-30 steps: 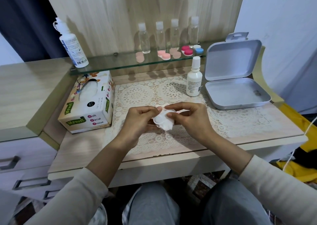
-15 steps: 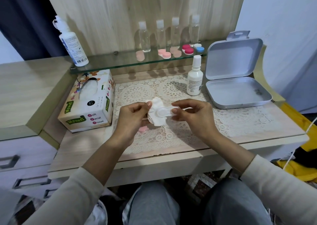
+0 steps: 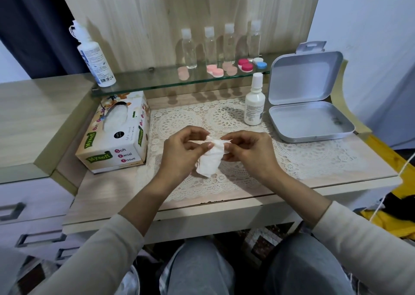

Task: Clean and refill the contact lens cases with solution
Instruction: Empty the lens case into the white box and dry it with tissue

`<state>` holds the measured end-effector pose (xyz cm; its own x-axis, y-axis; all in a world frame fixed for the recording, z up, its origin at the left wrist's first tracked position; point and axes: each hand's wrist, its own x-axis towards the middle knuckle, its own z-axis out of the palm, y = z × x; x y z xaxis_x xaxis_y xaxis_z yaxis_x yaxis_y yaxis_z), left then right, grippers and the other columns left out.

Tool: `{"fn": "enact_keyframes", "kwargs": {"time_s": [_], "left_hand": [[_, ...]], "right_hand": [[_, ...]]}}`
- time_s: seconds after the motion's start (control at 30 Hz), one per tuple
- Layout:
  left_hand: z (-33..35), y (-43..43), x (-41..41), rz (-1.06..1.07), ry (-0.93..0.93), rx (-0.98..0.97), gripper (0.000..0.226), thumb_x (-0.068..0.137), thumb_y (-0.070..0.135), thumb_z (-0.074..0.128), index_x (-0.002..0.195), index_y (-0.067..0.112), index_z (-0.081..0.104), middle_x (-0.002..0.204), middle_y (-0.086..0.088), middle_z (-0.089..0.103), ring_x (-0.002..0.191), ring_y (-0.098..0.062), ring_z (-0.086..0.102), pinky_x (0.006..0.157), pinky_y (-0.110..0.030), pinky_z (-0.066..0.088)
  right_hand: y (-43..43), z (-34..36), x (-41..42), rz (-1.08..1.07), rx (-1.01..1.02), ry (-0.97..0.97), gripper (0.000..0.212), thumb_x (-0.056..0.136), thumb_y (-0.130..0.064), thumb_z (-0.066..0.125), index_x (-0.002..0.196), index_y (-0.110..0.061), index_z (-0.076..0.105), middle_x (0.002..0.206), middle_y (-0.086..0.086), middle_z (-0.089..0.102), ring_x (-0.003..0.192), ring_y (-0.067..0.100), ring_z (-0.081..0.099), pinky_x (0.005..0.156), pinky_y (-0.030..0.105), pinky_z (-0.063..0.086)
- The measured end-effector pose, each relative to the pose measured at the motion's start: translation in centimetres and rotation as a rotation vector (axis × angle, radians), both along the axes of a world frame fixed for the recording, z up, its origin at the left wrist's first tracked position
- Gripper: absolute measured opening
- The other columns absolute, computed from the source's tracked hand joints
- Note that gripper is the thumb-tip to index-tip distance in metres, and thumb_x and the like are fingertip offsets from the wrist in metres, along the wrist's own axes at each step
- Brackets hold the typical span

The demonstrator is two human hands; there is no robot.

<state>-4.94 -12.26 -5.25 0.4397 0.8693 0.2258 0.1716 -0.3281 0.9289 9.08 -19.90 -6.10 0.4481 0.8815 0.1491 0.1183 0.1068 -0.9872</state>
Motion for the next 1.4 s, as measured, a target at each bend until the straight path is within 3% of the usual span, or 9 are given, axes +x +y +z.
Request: {"fn": "enact_keyframes", "kwargs": {"time_s": [0.13, 0.27, 0.4, 0.6, 0.8, 0.93, 1.07, 1.2, 1.4], "left_hand": [[-0.3, -0.4, 0.1, 0.054, -0.051, 0.081, 0.017, 0.071, 0.005, 0.074, 0.081, 0.018, 0.071, 0.081, 0.004, 0.069, 0.072, -0.003, 0.066, 0.066, -0.017, 0.052], [-0.8, -0.8, -0.3, 0.058, -0.054, 0.078, 0.029, 0.068, 0.015, 0.075, 0.096, 0.016, 0.07, 0.088, 0.011, 0.068, 0.082, -0.004, 0.067, 0.061, -0.029, 0.058], [-1.2, -0.6, -0.6, 0.041, -0.013, 0.189, 0.035, 0.062, 0.011, 0.081, 0.095, 0.015, 0.07, 0.088, 0.01, 0.069, 0.08, -0.004, 0.066, 0.066, -0.026, 0.057], [-0.7, -0.5, -0.6, 0.103, -0.09, -0.097, 0.011, 0.068, 0.011, 0.078, 0.074, 0.017, 0.07, 0.079, -0.003, 0.07, 0.068, -0.015, 0.068, 0.043, -0.033, 0.053], [-0.8, -0.1, -0.6, 0.049, 0.006, -0.111, 0.023, 0.061, 0.005, 0.081, 0.075, 0.018, 0.068, 0.072, -0.003, 0.068, 0.061, -0.005, 0.064, 0.054, -0.02, 0.052], [-0.5, 0.0, -0.9, 0.057, -0.039, -0.217, 0.013, 0.07, 0.005, 0.075, 0.081, 0.01, 0.07, 0.073, -0.002, 0.069, 0.058, -0.005, 0.065, 0.045, -0.021, 0.049], [-0.1, -0.2, -0.7, 0.088, -0.078, -0.234, 0.014, 0.069, 0.007, 0.076, 0.081, 0.007, 0.068, 0.074, -0.005, 0.069, 0.056, -0.006, 0.065, 0.04, -0.019, 0.046], [-0.2, -0.2, -0.6, 0.057, -0.017, -0.182, 0.02, 0.062, 0.006, 0.081, 0.074, 0.011, 0.065, 0.074, -0.01, 0.07, 0.062, -0.015, 0.066, 0.044, -0.018, 0.044], [0.0, 0.3, -0.7, 0.029, -0.017, -0.243, 0.01, 0.072, 0.007, 0.074, 0.076, 0.014, 0.068, 0.074, -0.009, 0.067, 0.06, -0.01, 0.063, 0.044, -0.021, 0.047]], "right_hand": [[0.1, 0.0, 0.0, 0.013, -0.008, 0.028, 0.022, 0.078, 0.008, 0.065, 0.079, -0.013, 0.068, 0.071, 0.014, 0.068, 0.057, 0.022, 0.068, 0.062, 0.036, 0.059], [0.1, 0.0, 0.1, 0.003, -0.011, 0.014, 0.022, 0.079, 0.008, 0.065, 0.079, -0.013, 0.069, 0.07, 0.014, 0.068, 0.059, 0.025, 0.068, 0.061, 0.035, 0.059], [0.1, -0.1, 0.0, 0.019, -0.026, 0.012, 0.02, 0.078, 0.008, 0.065, 0.08, -0.012, 0.068, 0.068, 0.011, 0.067, 0.056, 0.021, 0.068, 0.061, 0.033, 0.059], [-0.2, -0.1, -0.5, 0.053, -0.019, -0.033, 0.022, 0.079, 0.008, 0.065, 0.078, -0.014, 0.067, 0.069, 0.013, 0.066, 0.051, 0.015, 0.066, 0.058, 0.028, 0.058], [0.1, -0.3, -0.3, 0.047, -0.022, -0.046, 0.019, 0.078, 0.007, 0.066, 0.08, -0.012, 0.069, 0.072, 0.017, 0.067, 0.053, 0.017, 0.067, 0.057, 0.027, 0.058], [0.1, -0.3, 0.1, 0.063, -0.03, -0.043, 0.02, 0.077, 0.007, 0.068, 0.084, -0.012, 0.069, 0.075, 0.017, 0.067, 0.053, 0.014, 0.066, 0.062, 0.027, 0.058], [0.2, -0.7, 0.1, 0.034, -0.004, -0.297, 0.034, 0.064, 0.006, 0.078, 0.092, -0.012, 0.07, 0.08, -0.008, 0.061, 0.051, 0.002, 0.058, 0.06, 0.015, 0.049], [0.2, -1.0, 0.2, -0.01, 0.072, -0.458, 0.038, 0.064, 0.005, 0.078, 0.1, -0.007, 0.071, 0.086, -0.004, 0.059, 0.058, -0.002, 0.06, 0.058, 0.007, 0.046], [0.0, -1.0, 0.5, -0.059, 0.161, -0.574, 0.038, 0.066, -0.003, 0.079, 0.103, -0.006, 0.07, 0.076, -0.016, 0.05, 0.059, 0.0, 0.058, 0.062, 0.009, 0.05]]}}
